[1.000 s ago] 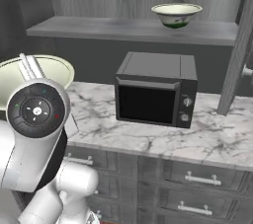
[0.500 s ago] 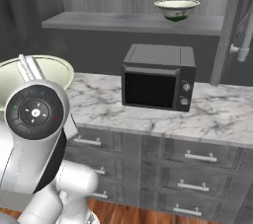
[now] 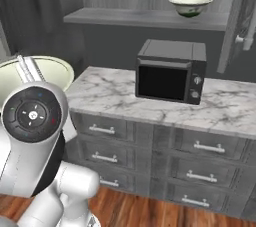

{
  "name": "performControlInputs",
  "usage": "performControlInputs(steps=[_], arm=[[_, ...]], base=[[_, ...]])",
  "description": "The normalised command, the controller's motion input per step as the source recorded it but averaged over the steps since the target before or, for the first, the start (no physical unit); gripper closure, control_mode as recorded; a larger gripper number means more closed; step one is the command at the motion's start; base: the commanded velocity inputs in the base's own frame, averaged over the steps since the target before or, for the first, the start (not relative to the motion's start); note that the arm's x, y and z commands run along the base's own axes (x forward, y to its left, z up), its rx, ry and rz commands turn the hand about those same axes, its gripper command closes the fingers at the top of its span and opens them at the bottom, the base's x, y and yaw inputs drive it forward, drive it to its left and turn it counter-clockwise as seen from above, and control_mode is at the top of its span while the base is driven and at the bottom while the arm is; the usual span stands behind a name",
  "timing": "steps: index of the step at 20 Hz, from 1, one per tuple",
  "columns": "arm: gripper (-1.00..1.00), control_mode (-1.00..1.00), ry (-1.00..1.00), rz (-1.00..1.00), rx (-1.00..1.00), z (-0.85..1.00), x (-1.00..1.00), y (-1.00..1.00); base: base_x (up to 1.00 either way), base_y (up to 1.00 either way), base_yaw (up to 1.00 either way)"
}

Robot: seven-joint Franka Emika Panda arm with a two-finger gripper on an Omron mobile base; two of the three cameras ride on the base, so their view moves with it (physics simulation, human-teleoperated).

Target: Move the bowls from the cabinet to the plates on the dining table.

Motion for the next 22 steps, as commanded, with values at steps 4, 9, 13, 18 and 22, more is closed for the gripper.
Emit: performControlInputs(steps=[4,9,13,18,22], arm=[[1.0,1.0,0.0,0.0,0.0,0.0,0.0,0.0],[1.0,1.0,0.0,0.0,0.0,0.0,0.0,0.0],[1.0,1.0,0.0,0.0,0.0,0.0,0.0,0.0],[1.0,1.0,0.0,0.0,0.0,0.0,0.0,0.0],[1.0,1.0,0.0,0.0,0.0,0.0,0.0,0.0]], base=[[-0.52,0.0,0.44],[-0.42,0.0,0.48],[-0.4,0.0,0.45],[-0.43,0.0,0.45],[-0.42,0.0,0.44]])
